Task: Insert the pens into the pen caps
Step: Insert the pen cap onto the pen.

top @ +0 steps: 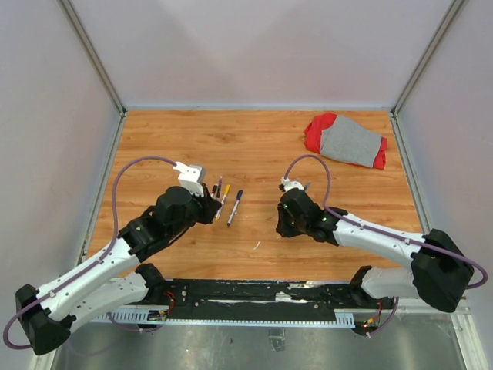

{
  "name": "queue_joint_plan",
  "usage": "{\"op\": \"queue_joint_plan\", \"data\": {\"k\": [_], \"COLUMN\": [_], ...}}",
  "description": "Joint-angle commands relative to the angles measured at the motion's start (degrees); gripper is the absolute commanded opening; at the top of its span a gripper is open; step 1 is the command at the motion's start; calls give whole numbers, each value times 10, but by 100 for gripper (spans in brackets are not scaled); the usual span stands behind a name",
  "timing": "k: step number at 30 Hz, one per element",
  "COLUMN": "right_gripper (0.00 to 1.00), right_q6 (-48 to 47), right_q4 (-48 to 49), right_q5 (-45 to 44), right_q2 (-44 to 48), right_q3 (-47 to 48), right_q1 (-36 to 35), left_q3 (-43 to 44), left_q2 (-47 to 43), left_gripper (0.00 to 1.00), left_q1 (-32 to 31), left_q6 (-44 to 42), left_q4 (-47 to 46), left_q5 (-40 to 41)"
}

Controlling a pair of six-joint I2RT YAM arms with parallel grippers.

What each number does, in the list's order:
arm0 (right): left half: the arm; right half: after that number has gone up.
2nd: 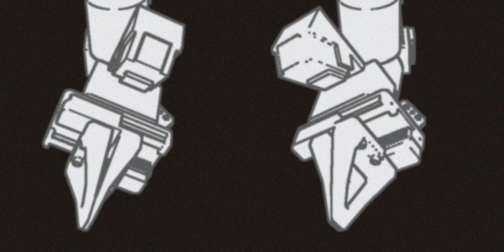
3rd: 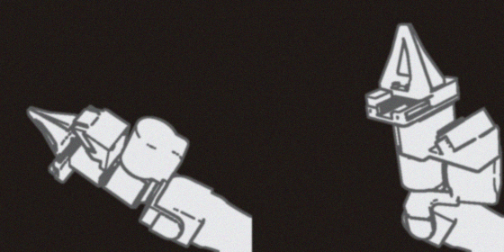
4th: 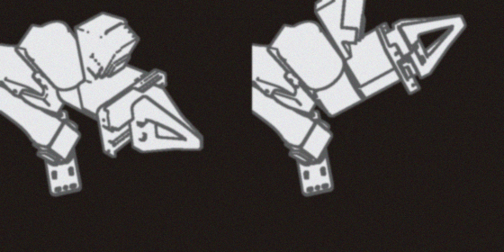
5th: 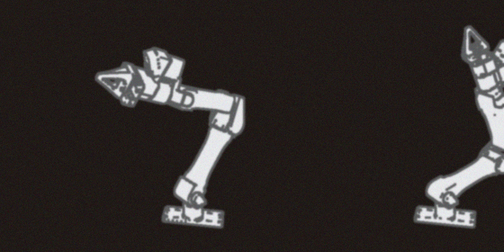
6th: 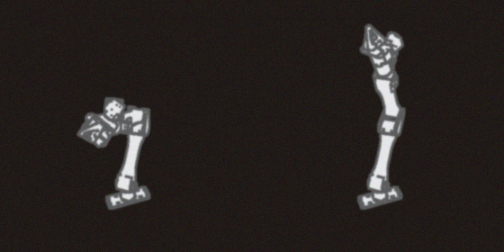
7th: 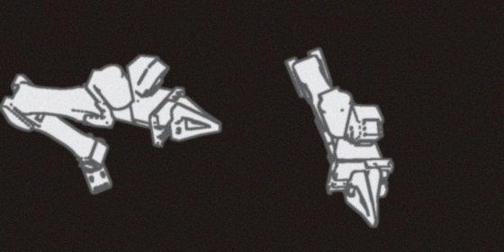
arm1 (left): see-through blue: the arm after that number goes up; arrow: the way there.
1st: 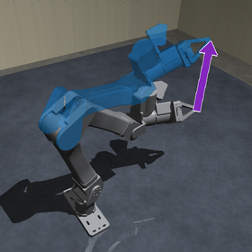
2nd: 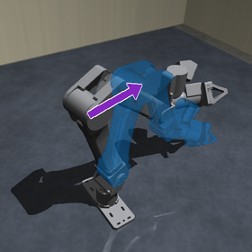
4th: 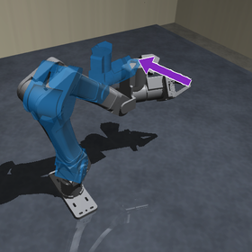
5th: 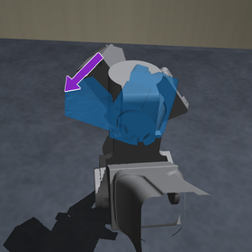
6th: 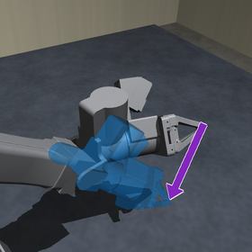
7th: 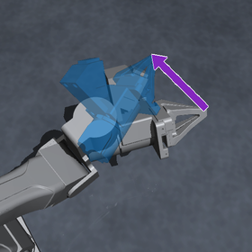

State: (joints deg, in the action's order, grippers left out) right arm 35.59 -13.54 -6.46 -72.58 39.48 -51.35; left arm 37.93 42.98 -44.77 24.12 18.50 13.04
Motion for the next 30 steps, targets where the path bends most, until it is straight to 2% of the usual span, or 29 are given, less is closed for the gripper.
{"op": "queue_joint_plan", "data": {"k": [1, 6, 13, 23, 30], "right_gripper": [1, 1, 1, 1, 1], "right_q6": [-22, -9, 3, 37, 88], "right_q4": [58, 104, 108, 186, 273], "right_q5": [76, 137, 152, 236, 270], "right_q2": [47, 112, 190, 225, 262], "right_q3": [-43, -94, -135, -165, -193], "right_q1": [49, 117, 167, 201, 211], "left_q3": [-19, -37, -64, -60, -65], "left_q2": [5, 32, 69, 151, 179], "left_gripper": [0, 0, 0, 1, 1], "left_q1": [-33, -95, -174, -268, -296], "left_q6": [30, 53, 71, 80, 75], "left_q4": [-66, -107, -192, -268, -321], "left_q5": [8, 35, 50, 84, 85]}}
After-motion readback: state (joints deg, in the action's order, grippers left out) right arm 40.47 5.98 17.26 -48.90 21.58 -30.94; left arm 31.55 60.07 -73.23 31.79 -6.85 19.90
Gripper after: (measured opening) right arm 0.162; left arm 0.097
